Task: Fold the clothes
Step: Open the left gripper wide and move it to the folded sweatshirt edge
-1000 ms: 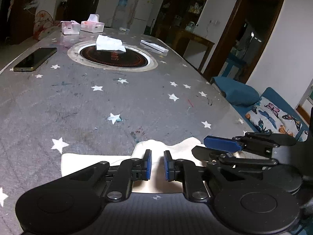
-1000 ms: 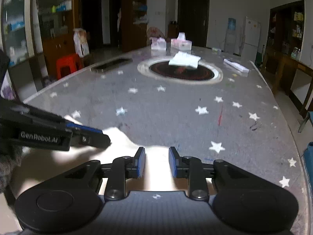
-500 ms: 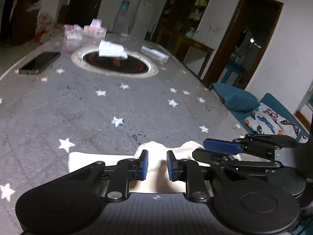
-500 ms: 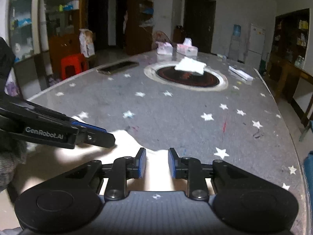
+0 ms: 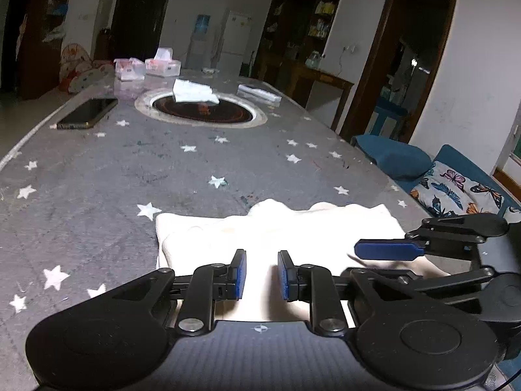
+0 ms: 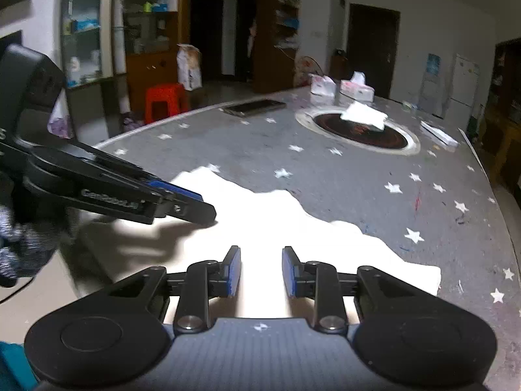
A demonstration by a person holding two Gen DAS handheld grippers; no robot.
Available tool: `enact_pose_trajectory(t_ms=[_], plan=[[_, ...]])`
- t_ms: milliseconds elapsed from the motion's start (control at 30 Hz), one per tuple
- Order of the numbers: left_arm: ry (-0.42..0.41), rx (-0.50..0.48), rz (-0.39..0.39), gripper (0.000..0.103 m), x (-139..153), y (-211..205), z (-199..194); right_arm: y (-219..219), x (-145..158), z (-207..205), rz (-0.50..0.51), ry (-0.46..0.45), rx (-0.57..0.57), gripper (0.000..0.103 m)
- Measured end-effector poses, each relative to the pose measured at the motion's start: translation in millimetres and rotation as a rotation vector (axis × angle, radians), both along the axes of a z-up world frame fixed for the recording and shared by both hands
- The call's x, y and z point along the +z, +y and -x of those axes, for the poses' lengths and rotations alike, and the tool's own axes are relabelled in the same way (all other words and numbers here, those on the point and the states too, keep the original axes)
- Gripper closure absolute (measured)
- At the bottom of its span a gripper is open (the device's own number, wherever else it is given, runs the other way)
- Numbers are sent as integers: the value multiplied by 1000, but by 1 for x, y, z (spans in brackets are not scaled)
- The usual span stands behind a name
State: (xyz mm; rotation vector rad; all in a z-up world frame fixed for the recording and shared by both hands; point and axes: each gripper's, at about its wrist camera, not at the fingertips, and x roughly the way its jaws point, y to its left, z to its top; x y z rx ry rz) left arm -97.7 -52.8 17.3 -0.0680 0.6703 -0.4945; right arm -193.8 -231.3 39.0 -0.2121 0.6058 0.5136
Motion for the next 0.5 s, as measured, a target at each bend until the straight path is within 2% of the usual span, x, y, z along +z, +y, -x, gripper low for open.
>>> enact_pose_trajectory(t_ms=[33, 67, 200, 267, 367, 500], plan=[[-5, 0, -4, 71, 0, 0, 3, 0, 2, 4, 5, -6, 11, 69], [-11, 0, -8, 69, -1, 1, 6, 1, 1, 9, 8, -6, 26, 69], [-30, -1, -21, 68, -2, 3, 16, 6, -9, 24, 29, 0, 75, 63], [-38, 2, -16, 59, 1, 4, 19, 8, -11, 28, 45, -21, 77, 62], [-64, 22, -15, 46, 9, 8, 23, 9, -5, 29, 38, -39, 88, 48], [-61, 68, -9, 42, 11, 20, 24, 12, 1, 31, 42, -56, 124, 43]])
